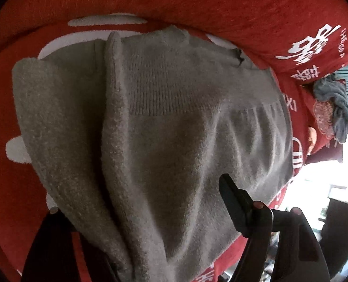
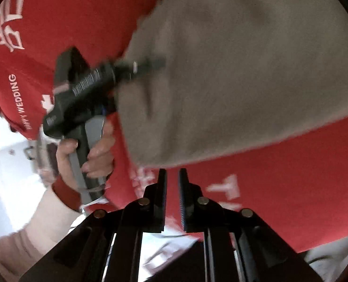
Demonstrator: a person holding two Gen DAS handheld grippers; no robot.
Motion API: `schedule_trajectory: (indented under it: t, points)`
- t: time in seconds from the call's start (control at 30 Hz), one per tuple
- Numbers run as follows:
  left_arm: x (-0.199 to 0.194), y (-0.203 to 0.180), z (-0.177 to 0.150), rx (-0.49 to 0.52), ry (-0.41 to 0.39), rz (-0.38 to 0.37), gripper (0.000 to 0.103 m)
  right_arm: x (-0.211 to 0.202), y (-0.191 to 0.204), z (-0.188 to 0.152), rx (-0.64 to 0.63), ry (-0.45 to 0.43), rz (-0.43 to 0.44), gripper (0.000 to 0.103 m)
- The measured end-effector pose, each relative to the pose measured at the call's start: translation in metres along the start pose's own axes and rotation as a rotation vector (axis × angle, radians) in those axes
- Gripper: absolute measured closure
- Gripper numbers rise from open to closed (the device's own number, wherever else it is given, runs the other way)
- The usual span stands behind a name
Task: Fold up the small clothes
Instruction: 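Grasp the folded bundle edge with the left gripper and lift it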
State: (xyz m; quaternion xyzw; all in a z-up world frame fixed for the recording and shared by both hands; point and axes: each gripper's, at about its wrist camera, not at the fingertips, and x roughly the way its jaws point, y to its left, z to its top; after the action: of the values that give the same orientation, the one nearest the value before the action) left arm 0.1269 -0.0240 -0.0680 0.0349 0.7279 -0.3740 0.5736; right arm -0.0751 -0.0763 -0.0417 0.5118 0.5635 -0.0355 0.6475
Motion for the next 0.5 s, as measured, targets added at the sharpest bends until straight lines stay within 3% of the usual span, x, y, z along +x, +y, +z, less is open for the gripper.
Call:
schedule_trajectory:
  t: [0.1, 0.23, 0.27, 0.37, 0.5]
  points:
    - [0.003, -0.007, 0.0, -0.005, -0.027, 0.099, 0.05, -0.017, -0.009, 0.029, -0.106, -0.097, -0.233, 0.094]
    - [-0.003, -0.005, -0.003, -0.034, -0.064, 0.129, 0.074, 0.012, -0.029, 0.054, -0.144, -0.018, -0.366, 0.094]
    - [-0.008, -0.006, -0.003, -0.043, -0.078, 0.118, 0.077, 0.023, -0.037, 0.054, -0.14, 0.018, -0.371, 0.096]
    - [-0.029, -0.013, -0.006, -0.063, -0.143, 0.018, 0.079, 0.024, -0.042, 0.052, -0.153, -0.001, -0.331, 0.096]
    - [-0.062, -0.051, 0.002, -0.07, -0.223, -0.095, 0.08, 0.019, -0.06, 0.054, -0.108, 0.0, -0.239, 0.096]
